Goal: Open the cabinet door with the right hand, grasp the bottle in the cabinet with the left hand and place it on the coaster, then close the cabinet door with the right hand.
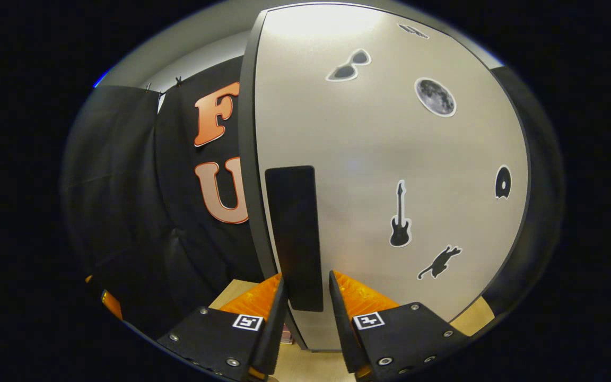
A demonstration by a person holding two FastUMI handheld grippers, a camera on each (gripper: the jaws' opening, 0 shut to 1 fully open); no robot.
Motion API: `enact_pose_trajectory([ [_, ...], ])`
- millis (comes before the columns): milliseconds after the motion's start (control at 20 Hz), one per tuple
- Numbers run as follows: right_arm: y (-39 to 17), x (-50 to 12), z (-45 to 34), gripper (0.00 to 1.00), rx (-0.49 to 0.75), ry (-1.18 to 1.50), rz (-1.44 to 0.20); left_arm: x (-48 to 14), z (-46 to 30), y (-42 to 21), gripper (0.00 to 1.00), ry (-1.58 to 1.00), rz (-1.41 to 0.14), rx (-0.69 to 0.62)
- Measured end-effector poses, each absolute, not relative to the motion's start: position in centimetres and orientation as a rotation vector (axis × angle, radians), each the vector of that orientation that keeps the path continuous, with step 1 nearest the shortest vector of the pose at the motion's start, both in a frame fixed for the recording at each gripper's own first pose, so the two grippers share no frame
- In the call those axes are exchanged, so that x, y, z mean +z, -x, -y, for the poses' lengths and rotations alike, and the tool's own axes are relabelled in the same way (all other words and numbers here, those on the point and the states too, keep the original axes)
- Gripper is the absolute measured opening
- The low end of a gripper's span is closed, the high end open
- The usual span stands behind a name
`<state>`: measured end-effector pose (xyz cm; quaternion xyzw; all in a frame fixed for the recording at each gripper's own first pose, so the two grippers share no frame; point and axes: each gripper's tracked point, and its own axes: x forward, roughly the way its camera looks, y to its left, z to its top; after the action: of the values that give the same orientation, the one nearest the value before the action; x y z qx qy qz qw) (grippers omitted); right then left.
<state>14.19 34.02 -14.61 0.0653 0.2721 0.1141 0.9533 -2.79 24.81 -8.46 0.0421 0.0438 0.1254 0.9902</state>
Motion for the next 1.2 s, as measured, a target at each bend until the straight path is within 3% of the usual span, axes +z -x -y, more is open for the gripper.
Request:
enact_pose_trajectory([
  [100,-14.3,-15.0,-34.1,0.38,0.213,-0.151,-0.574,-9.1,-24.7,2.3,0.95,-0.083,-0.11,0.232],
  [400,-13.4,-14.5,-34.0,0.22,0.251,-0.135,-0.577,-10.2,-23.8,0.8,0.95,-0.079,-0.146,0.202],
  [1200,-6.1,-10.9,-31.3,0.22,0.423,-0.136,-0.53,-4.0,-12.3,0.5,0.95,-0.075,-0.028,0.09],
])
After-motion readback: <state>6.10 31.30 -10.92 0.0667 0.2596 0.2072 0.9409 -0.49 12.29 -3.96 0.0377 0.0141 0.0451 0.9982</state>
